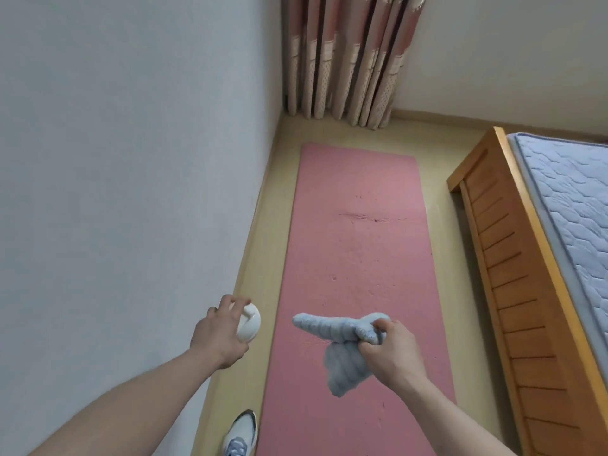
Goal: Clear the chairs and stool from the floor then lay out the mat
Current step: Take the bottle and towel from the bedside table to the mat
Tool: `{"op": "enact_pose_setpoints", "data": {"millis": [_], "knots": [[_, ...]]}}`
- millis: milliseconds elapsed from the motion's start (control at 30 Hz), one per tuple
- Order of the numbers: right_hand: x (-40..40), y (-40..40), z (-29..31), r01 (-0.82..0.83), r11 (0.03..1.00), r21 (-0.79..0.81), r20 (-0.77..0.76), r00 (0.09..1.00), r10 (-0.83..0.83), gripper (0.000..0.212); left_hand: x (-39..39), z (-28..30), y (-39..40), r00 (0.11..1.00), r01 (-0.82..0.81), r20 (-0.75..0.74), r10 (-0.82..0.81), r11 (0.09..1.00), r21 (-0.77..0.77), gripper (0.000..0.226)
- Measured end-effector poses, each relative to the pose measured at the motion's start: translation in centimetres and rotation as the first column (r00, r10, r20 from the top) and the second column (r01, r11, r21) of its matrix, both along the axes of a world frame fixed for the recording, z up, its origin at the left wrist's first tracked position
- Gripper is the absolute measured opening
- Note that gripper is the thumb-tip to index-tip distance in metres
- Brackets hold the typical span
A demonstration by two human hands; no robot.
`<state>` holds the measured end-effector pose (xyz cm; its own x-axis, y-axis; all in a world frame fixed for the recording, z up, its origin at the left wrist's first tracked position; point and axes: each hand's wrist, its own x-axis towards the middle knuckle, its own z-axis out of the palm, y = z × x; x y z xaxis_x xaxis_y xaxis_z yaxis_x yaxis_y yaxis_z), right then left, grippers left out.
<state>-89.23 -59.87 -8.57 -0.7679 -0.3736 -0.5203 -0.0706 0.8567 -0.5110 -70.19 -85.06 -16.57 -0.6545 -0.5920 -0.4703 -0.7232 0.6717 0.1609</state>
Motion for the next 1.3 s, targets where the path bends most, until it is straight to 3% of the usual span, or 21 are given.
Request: {"op": "enact_pose_setpoints", "data": {"millis": [333,600,800,1000,1300], "knots": [[1.9,-2.2,-24.9,0.075,0.991,0.111,0.032,0.996,-0.079,0.007,0.2,-24.8,-2.7,0.996,-0.001,0.087,-0.001,1.0,0.017,0.078],[2.1,-3.3,-35.5,0.103,0.982,0.158,0.019,0.994,-0.108,0.006,-0.3,-37.0,-3.9,0.996,-0.015,0.085,0.009,0.997,0.074,0.079],[1.7,-4.5,-39.7,0.099,0.984,0.148,0.013,0.995,-0.102,0.004,-1.2,-42.3,-3.4,0.998,-0.029,0.065,0.024,0.997,0.074,0.076],[1.4,-6.8,-41.5,0.125,0.986,0.114,0.005,0.992,-0.126,0.004,-1.2,-42.9,-2.4,0.997,-0.069,0.049,0.065,0.993,0.1,0.077],[-1.6,-19.9,-42.0,0.124,0.99,-0.063,0.016,0.992,-0.123,0.007,1.3,-41.3,-4.5,0.997,-0.029,-0.07,0.043,0.981,0.192,0.065]]}}
